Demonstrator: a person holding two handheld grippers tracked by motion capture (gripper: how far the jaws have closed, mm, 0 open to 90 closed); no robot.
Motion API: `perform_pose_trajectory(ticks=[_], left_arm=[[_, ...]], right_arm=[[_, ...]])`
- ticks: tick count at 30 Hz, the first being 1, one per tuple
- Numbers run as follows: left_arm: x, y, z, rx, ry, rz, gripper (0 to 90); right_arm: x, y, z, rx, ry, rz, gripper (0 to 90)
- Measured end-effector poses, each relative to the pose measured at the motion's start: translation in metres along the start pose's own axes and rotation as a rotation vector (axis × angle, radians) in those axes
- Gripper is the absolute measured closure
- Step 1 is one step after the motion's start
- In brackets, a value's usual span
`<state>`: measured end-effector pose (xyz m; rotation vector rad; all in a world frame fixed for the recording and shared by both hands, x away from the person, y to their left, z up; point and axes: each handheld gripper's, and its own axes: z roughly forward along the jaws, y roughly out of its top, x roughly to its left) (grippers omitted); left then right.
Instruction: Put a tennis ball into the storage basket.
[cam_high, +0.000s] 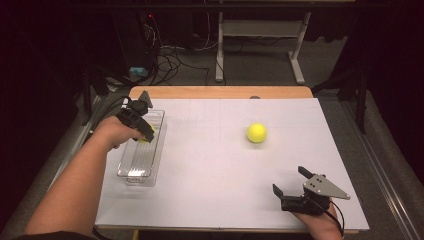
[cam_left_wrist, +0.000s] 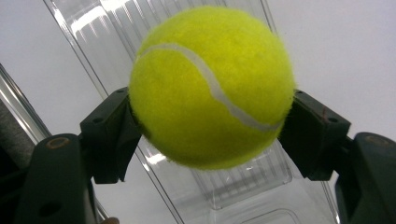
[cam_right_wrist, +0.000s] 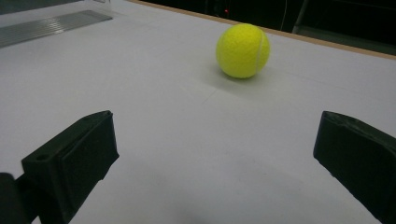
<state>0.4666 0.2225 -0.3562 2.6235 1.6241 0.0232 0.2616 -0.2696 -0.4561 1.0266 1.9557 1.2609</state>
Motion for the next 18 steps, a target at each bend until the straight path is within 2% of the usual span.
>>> perform_pose_trajectory(ticks=[8, 9, 11, 18], left_arm=[[0.002, 0.001, 0.000, -0.009, 0.007, -0.009, 26.3], [0.002, 0.001, -0.001, -0.022, 0.006, -0.017, 23.7], [0.001, 0.001, -0.005, -0.032, -0.007, -0.010, 1.9], [0.000, -0.002, -0.011, -0.041, -0.007, -0.007, 0.7]], right_arm=[[0.000, 0.000, 0.000, 0.004, 0.000, 0.002, 0.0], [0.000, 0.000, 0.000, 0.005, -0.001, 0.000, 0.0], [0.001, 0.000, 0.001, 0.005, -0.001, 0.002, 0.0], [0.001, 0.000, 0.001, 0.005, 0.002, 0.003, 0.0]])
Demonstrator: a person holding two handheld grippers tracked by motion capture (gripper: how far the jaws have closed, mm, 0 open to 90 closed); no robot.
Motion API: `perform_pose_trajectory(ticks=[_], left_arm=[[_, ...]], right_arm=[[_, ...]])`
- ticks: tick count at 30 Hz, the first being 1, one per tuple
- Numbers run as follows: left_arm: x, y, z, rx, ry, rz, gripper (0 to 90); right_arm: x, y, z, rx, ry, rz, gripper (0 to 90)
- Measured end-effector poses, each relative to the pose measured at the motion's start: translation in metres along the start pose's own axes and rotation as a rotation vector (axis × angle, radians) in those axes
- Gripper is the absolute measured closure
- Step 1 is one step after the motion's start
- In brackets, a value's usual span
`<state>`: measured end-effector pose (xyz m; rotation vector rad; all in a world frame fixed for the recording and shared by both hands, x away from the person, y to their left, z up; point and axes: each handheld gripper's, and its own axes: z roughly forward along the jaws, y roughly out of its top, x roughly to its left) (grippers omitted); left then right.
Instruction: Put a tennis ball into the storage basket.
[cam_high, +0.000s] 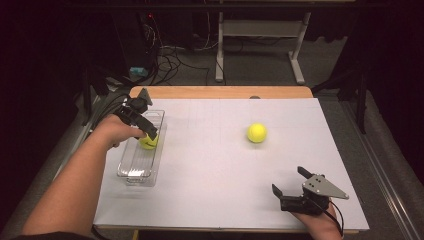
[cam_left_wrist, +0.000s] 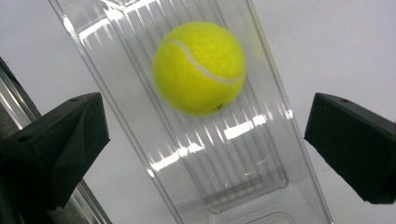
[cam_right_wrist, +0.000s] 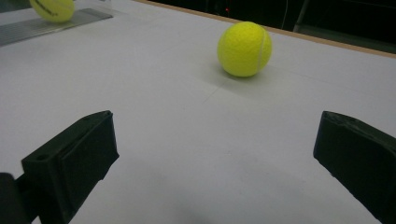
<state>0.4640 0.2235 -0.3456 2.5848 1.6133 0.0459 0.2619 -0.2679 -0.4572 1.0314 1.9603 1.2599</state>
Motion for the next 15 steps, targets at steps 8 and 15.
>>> perform_pose_trajectory(ticks=[8, 15], left_arm=[[-0.012, 0.000, 0.000, -0.004, -0.005, 0.033, 0.7], [-0.044, 0.003, 0.008, 0.004, -0.004, 0.114, 0.7]], right_arm=[[-0.001, 0.000, 0.000, -0.001, -0.002, -0.003, 0.0], [0.000, 0.000, -0.001, -0.002, -0.004, -0.004, 0.0]])
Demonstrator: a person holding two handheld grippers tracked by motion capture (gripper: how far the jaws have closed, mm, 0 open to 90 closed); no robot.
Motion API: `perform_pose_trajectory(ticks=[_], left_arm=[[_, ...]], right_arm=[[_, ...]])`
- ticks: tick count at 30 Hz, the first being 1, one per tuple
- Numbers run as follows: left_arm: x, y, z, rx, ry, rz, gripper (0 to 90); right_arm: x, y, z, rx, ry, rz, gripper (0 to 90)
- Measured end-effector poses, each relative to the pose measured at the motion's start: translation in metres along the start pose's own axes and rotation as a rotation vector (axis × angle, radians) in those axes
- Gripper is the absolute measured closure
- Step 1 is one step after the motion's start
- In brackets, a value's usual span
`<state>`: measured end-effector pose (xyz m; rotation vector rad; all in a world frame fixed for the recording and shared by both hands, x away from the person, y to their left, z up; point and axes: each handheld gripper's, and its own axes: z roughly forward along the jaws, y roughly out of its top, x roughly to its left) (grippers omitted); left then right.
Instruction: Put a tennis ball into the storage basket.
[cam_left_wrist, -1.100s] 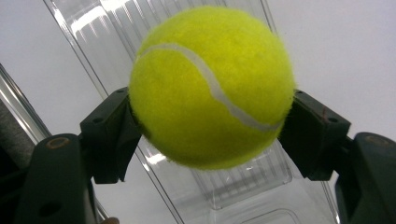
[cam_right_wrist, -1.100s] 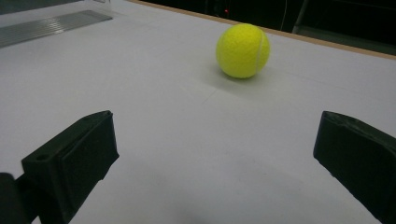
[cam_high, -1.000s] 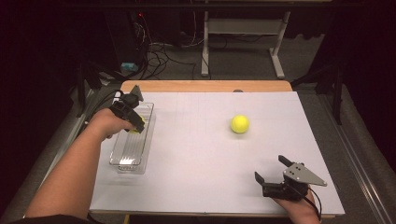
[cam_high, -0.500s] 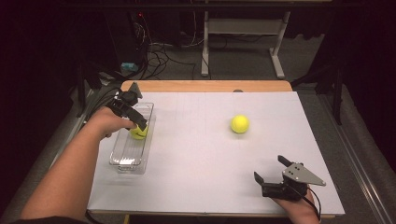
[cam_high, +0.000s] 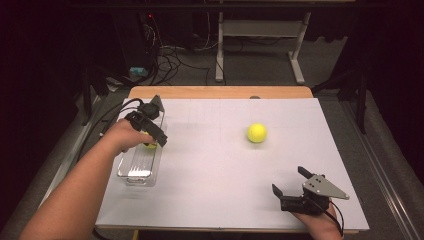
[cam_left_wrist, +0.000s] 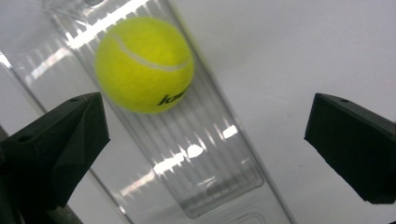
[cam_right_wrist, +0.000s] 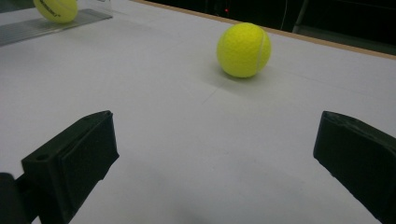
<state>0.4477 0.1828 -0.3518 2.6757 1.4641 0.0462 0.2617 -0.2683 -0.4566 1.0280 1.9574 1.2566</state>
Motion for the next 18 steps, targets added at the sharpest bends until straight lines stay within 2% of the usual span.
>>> perform_pose_trajectory(ticks=[1, 2, 6, 7, 8, 9, 10, 13, 14, 16, 18], left_arm=[[0.000, 0.000, 0.000, 0.000, 0.000, 0.000, 0.7], [-0.008, 0.002, 0.001, -0.007, -0.005, 0.015, 0.7], [-0.021, 0.005, 0.003, -0.015, -0.017, 0.043, 0.7], [-0.021, 0.005, 0.003, -0.015, -0.017, 0.043, 0.7], [-0.028, 0.006, 0.004, -0.018, -0.031, 0.065, 0.7], [-0.028, 0.006, 0.004, -0.018, -0.031, 0.065, 0.7], [-0.036, 0.007, 0.006, -0.018, -0.027, 0.085, 0.7], [-0.044, 0.008, 0.007, -0.020, -0.034, 0.100, 0.7], [-0.052, 0.009, 0.008, -0.024, -0.038, 0.118, 0.7], [-0.057, 0.010, 0.008, -0.029, -0.041, 0.124, 0.7], [-0.072, 0.011, 0.010, -0.040, -0.049, 0.160, 0.7]], right_arm=[[0.000, 0.000, 0.000, 0.000, 0.000, 0.000, 0.0], [0.000, 0.000, 0.000, 0.001, 0.000, 0.001, 0.0], [0.000, 0.000, 0.000, 0.002, 0.000, -0.002, 0.0], [0.000, 0.000, 0.000, 0.003, -0.001, -0.003, 0.0], [0.000, 0.000, 0.000, 0.003, -0.001, -0.002, 0.0], [0.000, 0.000, 0.000, 0.003, -0.001, -0.002, 0.0], [0.000, 0.000, 0.000, 0.004, -0.001, -0.002, 0.0], [0.001, -0.001, 0.001, 0.006, 0.000, -0.004, 0.0], [0.001, -0.001, 0.001, 0.006, 0.001, -0.004, 0.0], [0.001, -0.001, 0.001, 0.006, 0.001, -0.005, 0.0], [0.001, -0.001, 0.001, 0.005, -0.001, -0.006, 0.0]])
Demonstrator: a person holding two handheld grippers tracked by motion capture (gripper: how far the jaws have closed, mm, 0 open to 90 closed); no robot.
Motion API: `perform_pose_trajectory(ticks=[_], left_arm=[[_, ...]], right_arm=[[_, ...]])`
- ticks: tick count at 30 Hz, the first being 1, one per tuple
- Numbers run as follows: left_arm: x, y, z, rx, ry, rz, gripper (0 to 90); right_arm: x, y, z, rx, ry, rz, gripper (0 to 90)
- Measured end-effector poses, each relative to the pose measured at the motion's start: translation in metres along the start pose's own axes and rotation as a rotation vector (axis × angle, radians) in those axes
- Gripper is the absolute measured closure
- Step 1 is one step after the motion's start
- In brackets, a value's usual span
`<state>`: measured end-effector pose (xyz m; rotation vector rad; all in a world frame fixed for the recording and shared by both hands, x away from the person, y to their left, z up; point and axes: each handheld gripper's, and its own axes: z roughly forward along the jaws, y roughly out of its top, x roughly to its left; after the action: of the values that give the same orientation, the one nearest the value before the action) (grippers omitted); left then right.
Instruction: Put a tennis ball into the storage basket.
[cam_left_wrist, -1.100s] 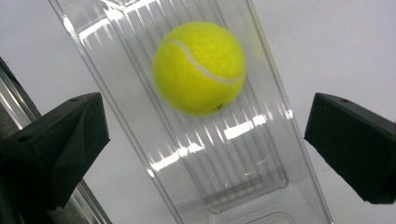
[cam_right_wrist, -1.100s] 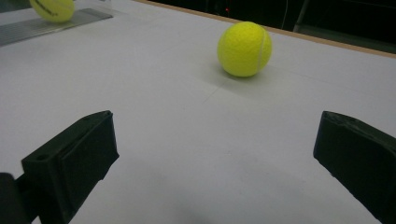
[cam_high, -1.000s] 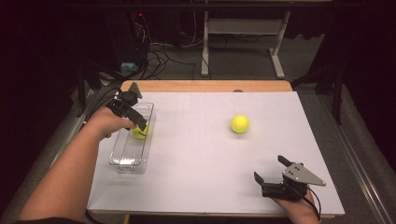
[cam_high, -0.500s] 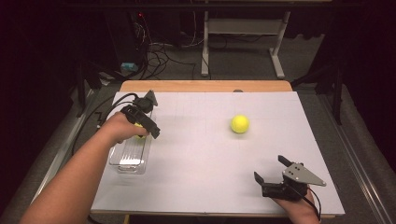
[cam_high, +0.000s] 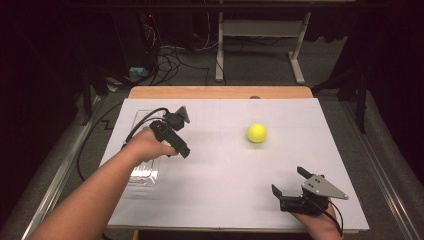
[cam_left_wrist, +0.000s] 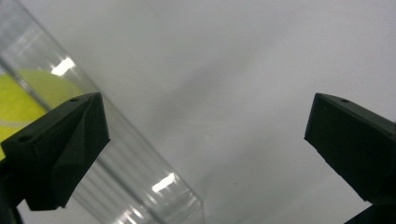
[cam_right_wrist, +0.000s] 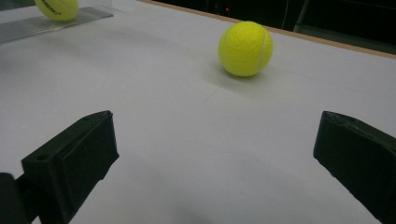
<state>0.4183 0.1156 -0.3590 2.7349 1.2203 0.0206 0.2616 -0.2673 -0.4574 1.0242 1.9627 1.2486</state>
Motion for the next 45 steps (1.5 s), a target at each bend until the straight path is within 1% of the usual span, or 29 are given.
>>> perform_pose_trajectory(ticks=[1, 2, 4, 5, 6, 7, 8, 12, 13, 14, 15, 16, 19, 22, 24, 27, 29, 31, 33, 35, 36, 37, 41, 42, 45], left_arm=[[0.000, 0.000, 0.000, 0.000, 0.000, 0.000, 0.7], [-0.012, 0.002, 0.003, 0.000, -0.010, 0.031, 0.7], [-0.024, 0.005, 0.007, 0.000, -0.012, 0.058, 0.7], [-0.029, 0.006, 0.009, -0.003, -0.014, 0.065, 0.7], [-0.029, 0.006, 0.009, -0.003, -0.014, 0.065, 0.7], [-0.039, 0.009, 0.013, -0.006, -0.011, 0.080, 0.7], [-0.043, 0.010, 0.014, -0.004, -0.016, 0.087, 0.7], [-0.057, 0.013, 0.020, -0.001, -0.029, 0.116, 0.7], [-0.057, 0.013, 0.020, -0.001, -0.029, 0.116, 0.7], [-0.063, 0.014, 0.023, -0.002, -0.033, 0.127, 0.7], [-0.064, 0.014, 0.024, 0.005, -0.037, 0.139, 0.7], [-0.065, 0.014, 0.026, 0.002, -0.038, 0.139, 0.7], [-0.065, 0.013, 0.027, 0.007, -0.040, 0.141, 0.7], [-0.061, 0.010, 0.027, -0.006, -0.039, 0.125, 0.7], [-0.057, 0.008, 0.028, -0.014, -0.044, 0.112, 0.7], [-0.051, 0.003, 0.029, -0.017, -0.041, 0.095, 0.7], [-0.048, 0.000, 0.030, -0.018, -0.045, 0.089, 0.7], [-0.046, -0.003, 0.030, -0.014, -0.051, 0.087, 0.7], [-0.044, -0.005, 0.029, -0.021, -0.055, 0.081, 0.7], [-0.043, -0.005, 0.028, -0.021, -0.053, 0.084, 0.7], [-0.042, -0.006, 0.027, -0.030, -0.055, 0.079, 0.7], [-0.042, -0.007, 0.026, -0.029, -0.062, 0.080, 0.7], [-0.044, -0.011, 0.026, -0.038, -0.056, 0.076, 0.7], [-0.045, -0.013, 0.026, -0.040, -0.051, 0.082, 0.7], [-0.045, -0.015, 0.029, -0.042, -0.055, 0.081, 0.7]], right_arm=[[0.000, 0.000, 0.000, 0.000, 0.000, 0.000, 0.0], [0.000, 0.000, 0.000, 0.001, 0.000, 0.000, 0.0], [0.000, 0.000, 0.000, 0.001, -0.001, 0.001, 0.0], [0.000, 0.000, 0.000, 0.002, 0.000, 0.002, 0.0], [0.000, 0.000, 0.000, 0.002, 0.000, 0.001, 0.0], [0.000, 0.000, 0.000, 0.002, 0.001, 0.000, 0.0], [0.000, 0.000, 0.001, 0.002, 0.001, 0.000, 0.0], [0.001, -0.001, 0.001, 0.003, 0.001, 0.000, 0.0], [0.001, -0.001, 0.001, 0.003, 0.001, 0.000, 0.0], [0.000, -0.001, 0.000, 0.003, -0.001, 0.001, 0.0], [0.000, -0.001, 0.000, 0.003, -0.001, 0.005, 0.0], [0.000, -0.001, 0.001, 0.002, -0.002, 0.009, 0.0], [-0.002, -0.001, 0.002, 0.003, -0.005, 0.014, 0.0], [-0.002, 0.000, 0.004, 0.007, -0.008, 0.020, 0.0], [-0.003, 0.001, 0.005, 0.000, -0.010, 0.016, 0.0], [-0.002, 0.000, 0.005, -0.001, -0.011, 0.018, 0.0], [-0.003, 0.000, 0.005, 0.005, -0.014, 0.019, 0.0], [-0.003, 0.001, 0.004, -0.004, -0.018, 0.027, 0.0], [-0.003, 0.000, 0.004, 0.003, -0.018, 0.027, 0.0], [-0.004, 0.000, 0.005, 0.004, -0.022, 0.027, 0.0], [-0.005, 0.000, 0.005, 0.005, -0.025, 0.032, 0.0], [-0.006, 0.001, 0.005, 0.002, -0.027, 0.036, 0.0], [-0.010, 0.004, 0.009, 0.006, -0.039, 0.043, 0.0], [-0.011, 0.005, 0.010, 0.012, -0.046, 0.044, 0.0], [-0.014, 0.007, 0.013, 0.016, -0.053, 0.058, 0.0]])
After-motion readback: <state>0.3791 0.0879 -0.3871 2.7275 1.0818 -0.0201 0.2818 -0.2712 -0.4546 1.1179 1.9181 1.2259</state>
